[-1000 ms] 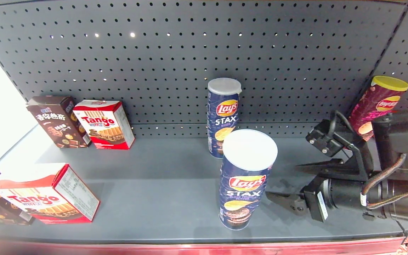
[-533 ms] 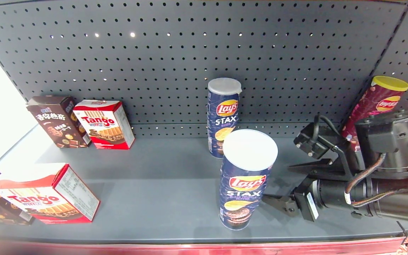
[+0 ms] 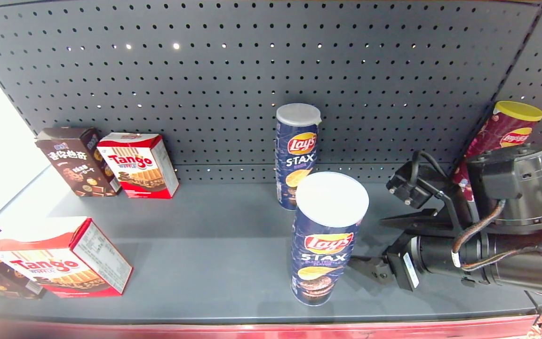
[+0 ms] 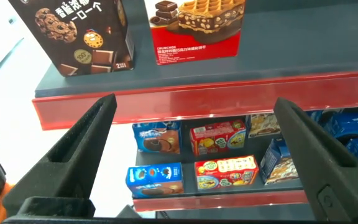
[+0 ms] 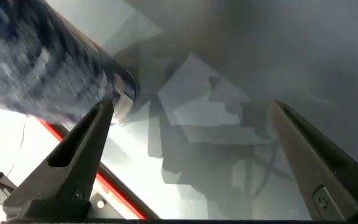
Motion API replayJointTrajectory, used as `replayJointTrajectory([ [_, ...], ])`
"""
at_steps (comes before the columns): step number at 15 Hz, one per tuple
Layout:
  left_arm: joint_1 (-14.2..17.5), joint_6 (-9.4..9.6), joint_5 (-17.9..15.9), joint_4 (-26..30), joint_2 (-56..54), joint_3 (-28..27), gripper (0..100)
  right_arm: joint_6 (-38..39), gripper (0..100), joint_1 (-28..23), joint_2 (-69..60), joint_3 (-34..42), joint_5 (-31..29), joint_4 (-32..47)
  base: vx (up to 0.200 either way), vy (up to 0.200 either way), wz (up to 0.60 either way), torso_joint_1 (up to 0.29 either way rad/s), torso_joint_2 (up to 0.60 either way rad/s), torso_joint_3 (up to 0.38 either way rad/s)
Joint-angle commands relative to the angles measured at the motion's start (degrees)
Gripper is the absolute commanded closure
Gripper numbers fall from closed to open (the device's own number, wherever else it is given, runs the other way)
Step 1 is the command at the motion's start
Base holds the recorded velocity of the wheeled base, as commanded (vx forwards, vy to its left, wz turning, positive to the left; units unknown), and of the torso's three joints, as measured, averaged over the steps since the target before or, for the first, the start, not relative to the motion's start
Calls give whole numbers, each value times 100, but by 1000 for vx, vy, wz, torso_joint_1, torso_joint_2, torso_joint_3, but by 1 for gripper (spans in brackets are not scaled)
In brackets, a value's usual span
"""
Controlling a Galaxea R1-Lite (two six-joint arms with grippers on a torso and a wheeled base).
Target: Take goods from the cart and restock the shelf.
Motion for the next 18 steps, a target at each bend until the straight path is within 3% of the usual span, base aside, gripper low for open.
replayJointTrajectory([
  [1, 0, 3, 0, 1, 10, 0, 0, -10, 0, 76, 128, -110, -3, 1, 0, 0, 0, 0, 0, 0],
  [18, 0, -85, 9, -7, 10, 0, 0, -19, 0, 190, 199, -119, -100, 1, 0, 0, 0, 0, 0, 0],
])
